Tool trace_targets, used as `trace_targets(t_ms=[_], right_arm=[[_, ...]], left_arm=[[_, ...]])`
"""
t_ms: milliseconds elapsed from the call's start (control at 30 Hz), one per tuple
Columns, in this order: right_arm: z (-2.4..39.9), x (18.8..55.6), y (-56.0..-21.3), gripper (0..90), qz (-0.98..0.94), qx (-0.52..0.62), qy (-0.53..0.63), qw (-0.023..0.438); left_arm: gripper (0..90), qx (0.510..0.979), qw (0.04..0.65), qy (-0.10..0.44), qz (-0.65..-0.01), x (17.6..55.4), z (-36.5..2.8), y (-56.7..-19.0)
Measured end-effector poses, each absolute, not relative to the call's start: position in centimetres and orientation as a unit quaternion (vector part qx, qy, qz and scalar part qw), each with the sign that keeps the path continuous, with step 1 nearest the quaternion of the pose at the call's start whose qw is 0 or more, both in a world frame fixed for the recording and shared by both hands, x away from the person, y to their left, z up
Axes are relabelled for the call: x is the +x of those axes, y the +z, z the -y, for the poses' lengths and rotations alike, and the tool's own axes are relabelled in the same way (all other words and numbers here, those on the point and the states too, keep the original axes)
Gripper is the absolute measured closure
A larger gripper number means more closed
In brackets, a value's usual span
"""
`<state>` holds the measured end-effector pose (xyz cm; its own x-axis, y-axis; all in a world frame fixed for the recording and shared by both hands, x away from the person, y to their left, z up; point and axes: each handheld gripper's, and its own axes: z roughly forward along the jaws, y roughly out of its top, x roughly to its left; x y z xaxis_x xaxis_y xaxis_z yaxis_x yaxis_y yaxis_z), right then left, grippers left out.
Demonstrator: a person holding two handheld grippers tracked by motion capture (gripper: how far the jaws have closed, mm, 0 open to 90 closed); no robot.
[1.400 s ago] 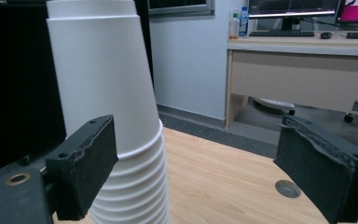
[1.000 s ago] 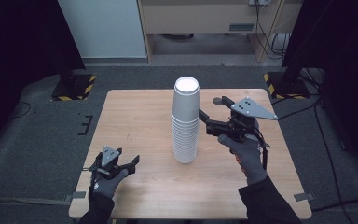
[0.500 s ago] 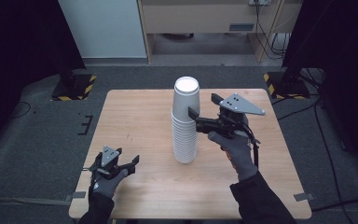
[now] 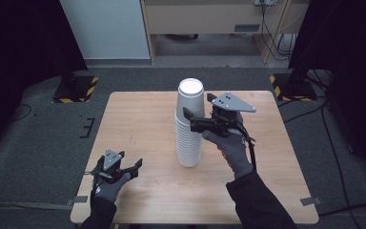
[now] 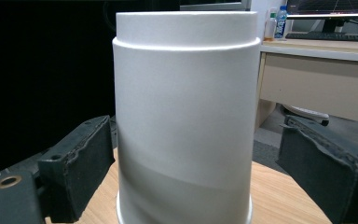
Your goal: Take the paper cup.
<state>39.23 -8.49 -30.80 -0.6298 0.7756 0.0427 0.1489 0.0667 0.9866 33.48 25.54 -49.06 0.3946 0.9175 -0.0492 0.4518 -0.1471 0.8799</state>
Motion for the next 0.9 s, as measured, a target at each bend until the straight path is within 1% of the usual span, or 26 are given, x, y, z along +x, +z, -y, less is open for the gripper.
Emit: trace_targets(t_ms=[667, 767, 900], right_arm=[[6.3, 41.0, -31.9, 9.9, -0.693, 0.344, 0.576, 0.265], [6.2, 41.0, -32.0, 13.2, -0.689, 0.348, 0.578, 0.263], [6.2, 40.9, -31.8, 14.4, -0.688, 0.350, 0.580, 0.261]], left_arm=[[18.7, 0.710, 0.441, 0.264, -0.482, 33.5, -25.6, -49.1], [18.7, 0.710, 0.440, 0.264, -0.482, 33.5, -25.6, -49.1], [18.7, 0.710, 0.440, 0.264, -0.482, 33.5, -25.6, -49.1]])
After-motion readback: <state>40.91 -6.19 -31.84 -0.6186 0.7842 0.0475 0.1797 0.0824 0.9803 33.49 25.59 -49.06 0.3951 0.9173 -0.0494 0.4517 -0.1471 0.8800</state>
